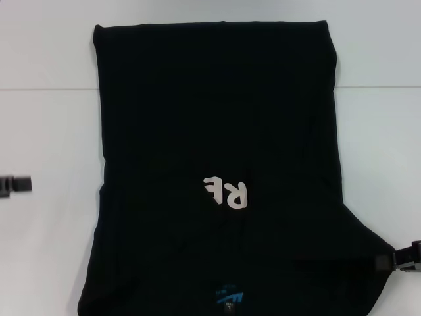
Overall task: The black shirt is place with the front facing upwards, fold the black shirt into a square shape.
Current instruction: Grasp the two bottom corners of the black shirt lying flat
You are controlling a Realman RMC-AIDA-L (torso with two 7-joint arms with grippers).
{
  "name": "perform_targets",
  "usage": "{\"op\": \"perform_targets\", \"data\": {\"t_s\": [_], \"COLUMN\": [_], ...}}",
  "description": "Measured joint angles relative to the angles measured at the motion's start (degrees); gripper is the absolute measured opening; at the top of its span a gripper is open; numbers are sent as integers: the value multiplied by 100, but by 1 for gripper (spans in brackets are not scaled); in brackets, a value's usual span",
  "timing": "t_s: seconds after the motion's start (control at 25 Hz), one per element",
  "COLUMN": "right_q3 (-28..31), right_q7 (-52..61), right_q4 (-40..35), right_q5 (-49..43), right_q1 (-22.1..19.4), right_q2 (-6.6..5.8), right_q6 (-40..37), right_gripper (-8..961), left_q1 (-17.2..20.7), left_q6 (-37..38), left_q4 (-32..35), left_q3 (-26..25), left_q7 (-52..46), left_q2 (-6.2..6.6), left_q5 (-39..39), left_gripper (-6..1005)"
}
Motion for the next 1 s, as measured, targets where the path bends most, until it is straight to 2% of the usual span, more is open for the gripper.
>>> {"op": "perform_targets", "data": {"t_s": [0.16, 0.28, 0.6, 0.76, 1.0], "right_q3": [6, 12, 16, 16, 78], "right_q7": [-71, -134, -189, -211, -313], "right_q4": [3, 5, 6, 6, 19], "right_q5": [0, 0, -1, -1, -1], "right_q1": [7, 13, 23, 16, 0], "right_q2": [-20, -17, 5, 7, 7], "right_q6": [22, 34, 82, 114, 131], "right_gripper": [50, 50, 50, 49, 49], "left_q1": [-213, -324, -459, -442, -433], "left_q6": [177, 274, 588, 598, 499], "left_q4": [-53, -125, -212, -242, -357], "left_q3": [90, 172, 552, 855, 1030], "left_q7": [-273, -295, -426, -461, -462], "left_q2": [0, -38, -44, -144, -345], "left_q5": [894, 1209, 1373, 1387, 1402], "left_gripper": [860, 860, 860, 860, 860]}}
